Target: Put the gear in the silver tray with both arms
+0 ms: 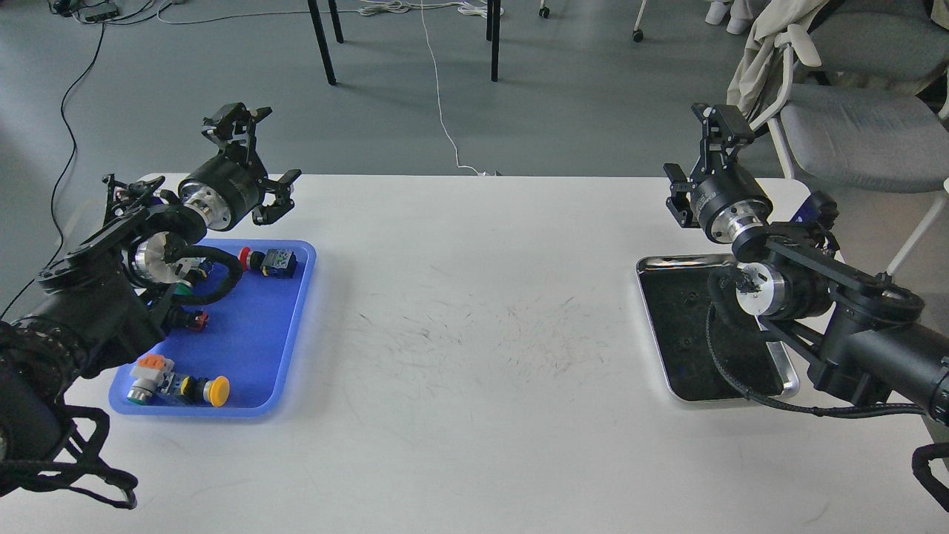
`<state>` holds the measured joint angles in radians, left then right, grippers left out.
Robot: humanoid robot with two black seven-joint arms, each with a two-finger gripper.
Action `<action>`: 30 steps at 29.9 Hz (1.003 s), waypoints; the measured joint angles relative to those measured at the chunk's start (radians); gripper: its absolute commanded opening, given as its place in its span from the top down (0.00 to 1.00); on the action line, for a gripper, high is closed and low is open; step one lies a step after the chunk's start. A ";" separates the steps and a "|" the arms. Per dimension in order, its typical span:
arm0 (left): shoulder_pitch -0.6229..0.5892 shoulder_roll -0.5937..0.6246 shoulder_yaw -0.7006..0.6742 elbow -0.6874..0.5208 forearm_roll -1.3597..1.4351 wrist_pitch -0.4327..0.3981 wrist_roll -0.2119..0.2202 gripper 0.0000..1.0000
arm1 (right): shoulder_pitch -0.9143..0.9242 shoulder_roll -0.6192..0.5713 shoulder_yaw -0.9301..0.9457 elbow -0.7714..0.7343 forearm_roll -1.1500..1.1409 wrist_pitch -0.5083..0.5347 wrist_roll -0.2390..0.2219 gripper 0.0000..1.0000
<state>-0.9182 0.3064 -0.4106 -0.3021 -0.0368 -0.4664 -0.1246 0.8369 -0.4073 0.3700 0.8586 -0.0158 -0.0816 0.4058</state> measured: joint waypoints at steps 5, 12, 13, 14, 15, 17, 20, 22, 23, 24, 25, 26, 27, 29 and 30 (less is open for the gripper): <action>0.025 0.073 0.025 -0.102 0.001 -0.022 0.047 0.00 | -0.011 -0.063 0.014 0.010 0.000 0.103 -0.016 0.02; 0.059 0.220 0.091 -0.391 -0.005 0.005 0.073 0.00 | -0.013 -0.092 0.017 0.052 -0.002 0.133 -0.011 0.01; 0.059 0.232 0.091 -0.394 -0.006 0.012 0.074 0.00 | -0.015 -0.099 0.017 0.056 -0.003 0.144 -0.009 0.01; 0.059 0.239 0.088 -0.397 -0.007 0.016 0.075 0.00 | -0.016 -0.104 0.017 0.059 -0.003 0.159 -0.008 0.01; 0.059 0.242 0.085 -0.405 -0.008 0.019 0.075 0.00 | -0.016 -0.107 0.017 0.060 -0.003 0.171 -0.007 0.01; 0.059 0.248 0.083 -0.421 -0.011 0.031 0.072 0.00 | -0.018 -0.111 0.017 0.060 -0.004 0.188 -0.005 0.01; 0.061 0.255 0.079 -0.407 -0.016 0.054 0.059 0.00 | -0.023 -0.113 0.018 0.053 -0.004 0.202 -0.004 0.01; 0.064 0.256 0.077 -0.399 -0.017 0.056 0.046 0.00 | -0.025 -0.116 0.020 0.047 -0.007 0.207 -0.003 0.01; 0.065 0.256 0.076 -0.394 -0.017 0.057 0.042 0.00 | -0.026 -0.117 0.021 0.041 -0.010 0.209 -0.001 0.01; 0.066 0.255 0.075 -0.386 -0.018 0.062 0.039 0.00 | -0.026 -0.118 0.022 0.030 -0.012 0.210 0.005 0.01; 0.066 0.253 0.075 -0.375 -0.019 0.067 0.038 0.00 | -0.026 -0.118 0.024 0.016 -0.012 0.211 0.010 0.01; 0.066 0.248 0.075 -0.360 -0.019 0.070 0.038 0.00 | -0.027 -0.116 0.028 -0.005 -0.013 0.211 0.014 0.01; 0.067 0.243 0.075 -0.340 -0.019 0.072 0.038 0.00 | -0.028 -0.111 0.033 -0.030 -0.013 0.211 0.017 0.01; 0.067 0.232 0.074 -0.311 -0.019 0.071 0.039 0.00 | -0.028 -0.101 0.042 -0.075 -0.013 0.208 0.019 0.01; 0.067 0.225 0.074 -0.300 -0.019 0.070 0.040 0.00 | -0.028 -0.091 0.049 -0.096 -0.013 0.208 0.019 0.01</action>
<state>-0.8515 0.5318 -0.3370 -0.6017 -0.0559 -0.3965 -0.0842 0.8092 -0.4988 0.4194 0.7626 -0.0288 0.1266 0.4247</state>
